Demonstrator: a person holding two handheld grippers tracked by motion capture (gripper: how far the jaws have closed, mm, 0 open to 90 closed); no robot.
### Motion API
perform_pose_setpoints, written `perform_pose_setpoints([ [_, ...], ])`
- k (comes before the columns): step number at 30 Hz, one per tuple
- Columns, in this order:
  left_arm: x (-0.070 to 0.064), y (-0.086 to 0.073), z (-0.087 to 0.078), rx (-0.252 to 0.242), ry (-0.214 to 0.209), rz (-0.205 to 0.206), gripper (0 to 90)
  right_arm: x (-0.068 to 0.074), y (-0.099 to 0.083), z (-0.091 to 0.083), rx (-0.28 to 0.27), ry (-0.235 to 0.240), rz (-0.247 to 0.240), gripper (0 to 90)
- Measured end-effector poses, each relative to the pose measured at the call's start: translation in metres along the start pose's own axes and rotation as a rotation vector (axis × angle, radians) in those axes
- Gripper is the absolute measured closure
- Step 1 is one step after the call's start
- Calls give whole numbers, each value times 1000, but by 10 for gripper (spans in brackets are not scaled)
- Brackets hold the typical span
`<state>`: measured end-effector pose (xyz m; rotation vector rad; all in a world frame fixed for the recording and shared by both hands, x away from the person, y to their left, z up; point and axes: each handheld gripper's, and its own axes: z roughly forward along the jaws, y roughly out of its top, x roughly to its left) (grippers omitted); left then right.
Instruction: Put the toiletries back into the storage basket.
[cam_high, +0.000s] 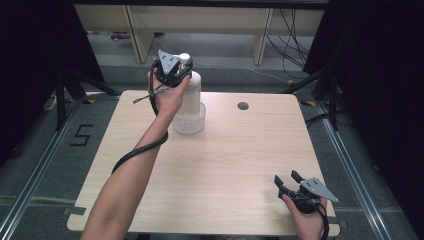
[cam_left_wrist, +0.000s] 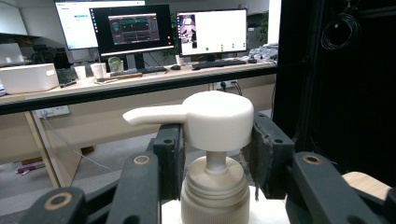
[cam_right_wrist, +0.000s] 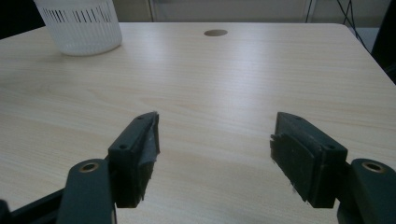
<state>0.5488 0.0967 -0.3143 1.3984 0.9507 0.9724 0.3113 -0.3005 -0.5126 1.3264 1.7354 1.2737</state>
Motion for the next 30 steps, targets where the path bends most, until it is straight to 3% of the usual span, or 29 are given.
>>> perform_pose_setpoints([
  [11, 0, -4, 1, 7, 0, 19, 592, 0, 0, 0, 1, 5, 0, 325],
  [16, -2, -9, 2, 22, -2, 2, 592, 0, 0, 0, 2, 6, 3, 325],
  [21, -1, -11, 3, 22, -1, 18, 592, 0, 0, 0, -1, 4, -4, 324],
  [29, -3, -15, 3, 37, -8, 4, 592, 1, 0, -1, 4, -5, 3, 325],
  [30, -2, -16, 4, 35, -6, 18, 592, 1, 0, -1, 3, -5, 3, 324],
])
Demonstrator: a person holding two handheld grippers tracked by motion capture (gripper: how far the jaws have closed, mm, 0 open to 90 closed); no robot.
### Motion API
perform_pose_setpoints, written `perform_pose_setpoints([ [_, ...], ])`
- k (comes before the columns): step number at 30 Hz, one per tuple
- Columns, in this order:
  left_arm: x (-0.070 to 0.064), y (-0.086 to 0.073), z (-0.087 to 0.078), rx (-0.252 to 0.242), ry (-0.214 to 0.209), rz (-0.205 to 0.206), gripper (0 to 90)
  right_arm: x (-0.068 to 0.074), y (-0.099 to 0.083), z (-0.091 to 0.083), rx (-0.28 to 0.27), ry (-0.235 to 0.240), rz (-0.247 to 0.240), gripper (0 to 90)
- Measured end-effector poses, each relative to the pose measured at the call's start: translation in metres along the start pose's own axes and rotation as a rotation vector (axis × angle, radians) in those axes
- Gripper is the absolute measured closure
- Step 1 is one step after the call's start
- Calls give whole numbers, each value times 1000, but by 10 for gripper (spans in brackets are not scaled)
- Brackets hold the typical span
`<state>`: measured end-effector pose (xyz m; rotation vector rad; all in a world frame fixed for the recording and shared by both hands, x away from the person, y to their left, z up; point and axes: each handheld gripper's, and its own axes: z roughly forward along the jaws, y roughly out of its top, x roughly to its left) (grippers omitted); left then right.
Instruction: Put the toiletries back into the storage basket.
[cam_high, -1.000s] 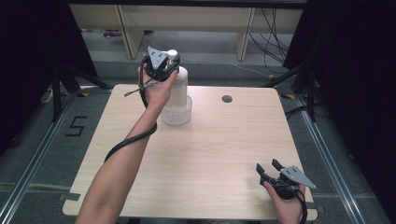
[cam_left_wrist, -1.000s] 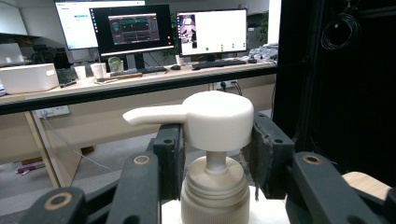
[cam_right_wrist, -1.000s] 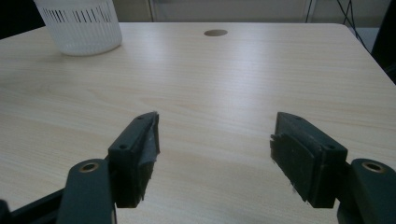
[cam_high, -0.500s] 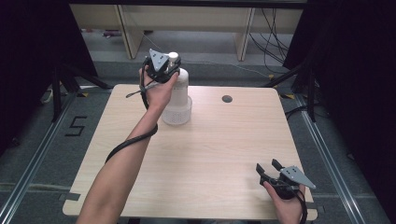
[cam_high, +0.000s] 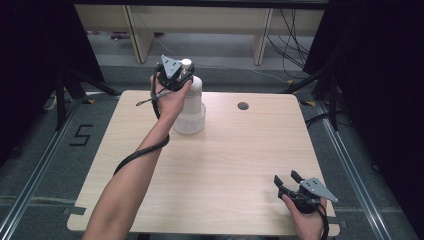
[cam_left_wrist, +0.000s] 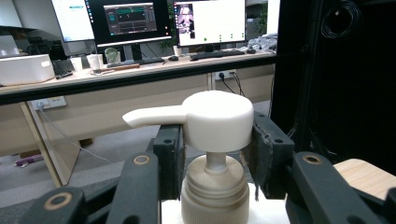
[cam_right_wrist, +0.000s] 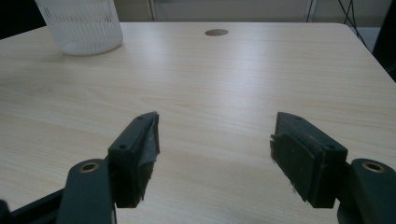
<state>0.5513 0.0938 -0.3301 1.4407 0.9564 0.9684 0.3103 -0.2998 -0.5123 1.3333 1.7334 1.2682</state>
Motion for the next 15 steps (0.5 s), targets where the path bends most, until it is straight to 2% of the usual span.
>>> perform_pose_setpoints([
  [3, -1, -3, 1, 8, -3, -14, 592, -1, 0, 1, -8, -9, -12, 324],
  [5, -1, -4, 1, 10, -2, -3, 592, -2, 0, 2, -16, 2, -24, 325],
  [7, -2, -6, 1, 14, -6, -18, 592, -1, 0, 1, -4, 5, -9, 325],
  [9, -1, -7, 1, 12, -5, -6, 592, -1, 0, 1, -4, 5, -10, 324],
  [10, -2, -8, 0, 18, -8, -20, 592, -1, 0, 1, -2, -4, -11, 324],
  [12, -2, -8, 1, 20, -9, -19, 592, -1, 0, 1, -18, -9, -15, 324],
  [15, -2, -10, 1, 17, -6, -7, 592, -1, 0, 1, -13, -13, -18, 325],
])
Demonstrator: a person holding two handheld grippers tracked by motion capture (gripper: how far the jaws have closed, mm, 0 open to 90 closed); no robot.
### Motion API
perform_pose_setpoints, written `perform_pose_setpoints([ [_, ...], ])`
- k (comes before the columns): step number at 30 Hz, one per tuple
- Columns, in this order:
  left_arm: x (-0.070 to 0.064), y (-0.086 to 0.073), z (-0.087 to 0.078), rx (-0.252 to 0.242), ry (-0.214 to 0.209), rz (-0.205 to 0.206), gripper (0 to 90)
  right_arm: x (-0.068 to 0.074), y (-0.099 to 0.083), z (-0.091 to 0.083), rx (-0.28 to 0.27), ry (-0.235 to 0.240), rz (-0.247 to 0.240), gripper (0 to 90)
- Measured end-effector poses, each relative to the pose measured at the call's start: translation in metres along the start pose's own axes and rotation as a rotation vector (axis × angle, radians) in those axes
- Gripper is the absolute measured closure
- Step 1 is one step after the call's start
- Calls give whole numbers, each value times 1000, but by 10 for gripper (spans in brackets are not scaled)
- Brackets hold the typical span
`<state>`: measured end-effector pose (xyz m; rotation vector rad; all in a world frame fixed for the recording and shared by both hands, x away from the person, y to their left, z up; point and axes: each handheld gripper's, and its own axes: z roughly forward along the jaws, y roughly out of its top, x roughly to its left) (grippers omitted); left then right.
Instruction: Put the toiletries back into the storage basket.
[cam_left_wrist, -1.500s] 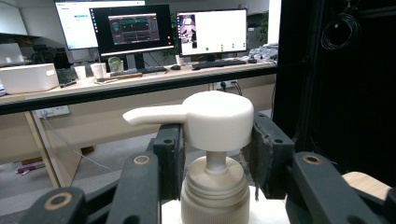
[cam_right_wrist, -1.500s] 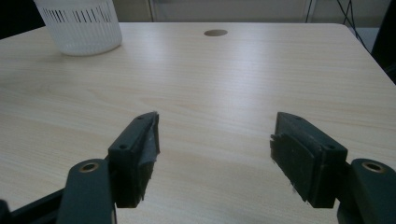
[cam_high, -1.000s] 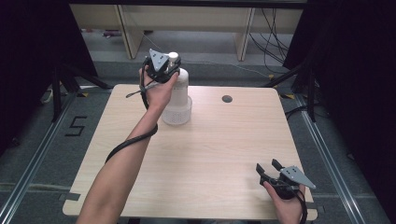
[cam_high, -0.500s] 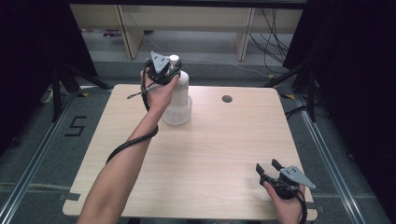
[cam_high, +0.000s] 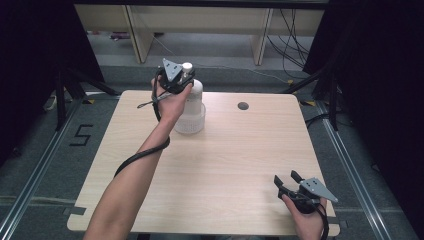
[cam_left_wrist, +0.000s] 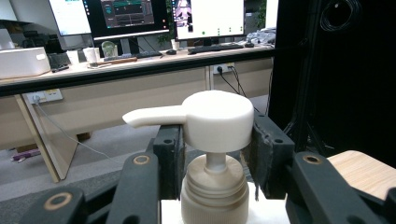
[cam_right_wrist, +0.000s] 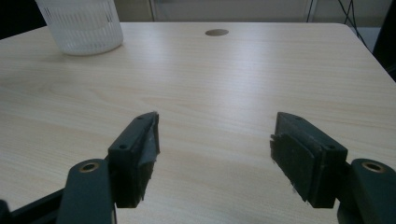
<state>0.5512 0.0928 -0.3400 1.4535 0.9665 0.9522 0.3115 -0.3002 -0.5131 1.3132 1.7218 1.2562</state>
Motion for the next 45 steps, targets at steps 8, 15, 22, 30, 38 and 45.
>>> perform_pose_setpoints([
  [8, -1, -6, 1, 18, -2, -9, 592, 0, 0, 0, 1, 2, 3, 324],
  [15, -1, -10, 2, 25, -2, -9, 592, 1, 0, 0, -2, 8, 8, 325],
  [22, -3, -13, 2, 32, -4, -2, 592, 1, 0, 0, 4, 6, 9, 324],
  [30, -3, -18, 2, 42, -8, -6, 591, 0, 0, 0, -3, 0, -13, 324],
  [38, -4, -23, 3, 55, -12, -4, 592, 1, 0, 0, 9, 11, 9, 324],
  [45, -5, -27, 4, 64, -10, -7, 591, 2, 0, 0, 12, 13, 18, 324],
])
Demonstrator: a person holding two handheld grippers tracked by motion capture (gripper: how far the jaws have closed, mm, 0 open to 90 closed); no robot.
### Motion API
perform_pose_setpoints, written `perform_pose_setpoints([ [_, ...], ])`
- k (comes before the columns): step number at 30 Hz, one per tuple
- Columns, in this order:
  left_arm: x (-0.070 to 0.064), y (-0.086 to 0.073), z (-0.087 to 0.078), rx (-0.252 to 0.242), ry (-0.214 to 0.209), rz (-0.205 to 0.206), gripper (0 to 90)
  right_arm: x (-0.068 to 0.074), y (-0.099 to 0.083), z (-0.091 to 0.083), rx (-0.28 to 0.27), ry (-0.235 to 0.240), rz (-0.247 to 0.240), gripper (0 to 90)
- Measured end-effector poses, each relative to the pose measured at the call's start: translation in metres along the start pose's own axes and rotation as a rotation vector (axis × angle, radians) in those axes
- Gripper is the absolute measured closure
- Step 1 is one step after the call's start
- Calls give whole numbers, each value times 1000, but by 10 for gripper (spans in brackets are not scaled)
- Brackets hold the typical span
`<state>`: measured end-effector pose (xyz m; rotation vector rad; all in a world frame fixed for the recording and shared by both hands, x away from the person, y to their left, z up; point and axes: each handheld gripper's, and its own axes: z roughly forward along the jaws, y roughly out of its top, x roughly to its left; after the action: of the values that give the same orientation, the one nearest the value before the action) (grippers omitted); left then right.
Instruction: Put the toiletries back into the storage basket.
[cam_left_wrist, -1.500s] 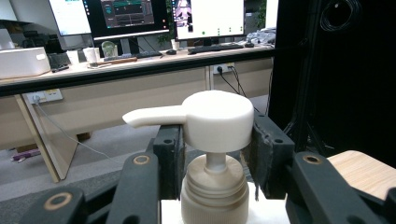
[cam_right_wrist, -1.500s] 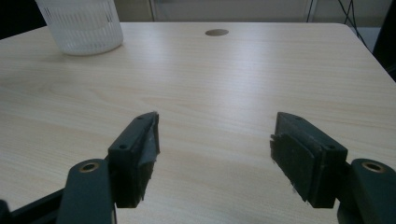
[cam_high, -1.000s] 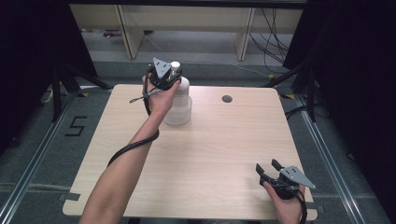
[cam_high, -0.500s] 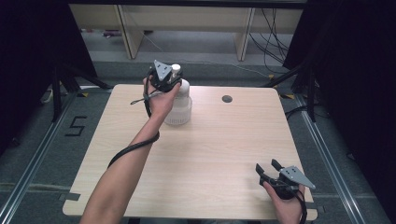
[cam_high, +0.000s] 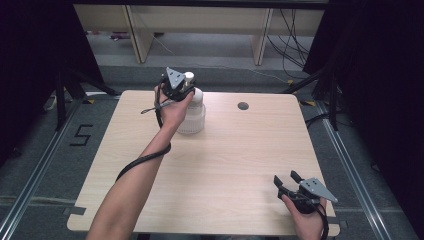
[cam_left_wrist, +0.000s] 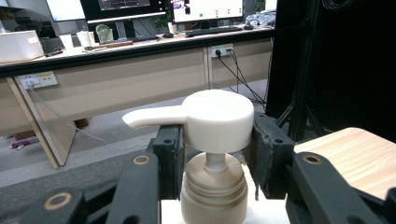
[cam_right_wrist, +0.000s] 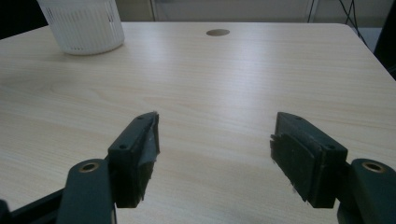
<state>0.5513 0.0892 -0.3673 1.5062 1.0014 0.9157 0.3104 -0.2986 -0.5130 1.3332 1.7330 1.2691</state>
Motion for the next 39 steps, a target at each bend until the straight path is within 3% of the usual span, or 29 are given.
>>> perform_pose_setpoints([
  [8, 1, -2, -1, -13, 1, 11, 591, 1, 0, 0, 0, 2, 6, 325],
  [12, 1, -3, -2, -10, -5, -11, 589, 1, 0, -1, 7, 0, 6, 324],
  [18, 3, -4, -3, -6, 5, -6, 588, 2, 0, -1, 11, -3, 6, 324],
  [22, 6, -5, -5, -4, 7, -7, 585, 1, 1, 0, 7, -10, -14, 324],
  [24, 6, -5, -5, -3, 7, -4, 584, 4, 0, 0, 11, 6, 31, 324],
  [26, 6, -5, -5, -3, 8, -4, 583, 5, 0, 0, 10, 7, 29, 324],
  [27, 6, -5, -5, -3, 11, -1, 582, 2, 0, 0, 6, 10, 4, 324],
  [30, 6, -6, -4, 6, 8, -10, 551, 2, 0, 0, 6, 15, 5, 324],
  [31, 6, -6, -5, 8, 11, -9, 535, 5, 0, -1, 10, 7, 34, 324],
  [36, 6, -6, -6, 6, 13, -17, 466, 5, 0, 0, 9, 8, 31, 323],
  [39, 5, -5, -8, 1, -6, -27, 434, 5, 0, 0, 10, 7, 33, 323],
])
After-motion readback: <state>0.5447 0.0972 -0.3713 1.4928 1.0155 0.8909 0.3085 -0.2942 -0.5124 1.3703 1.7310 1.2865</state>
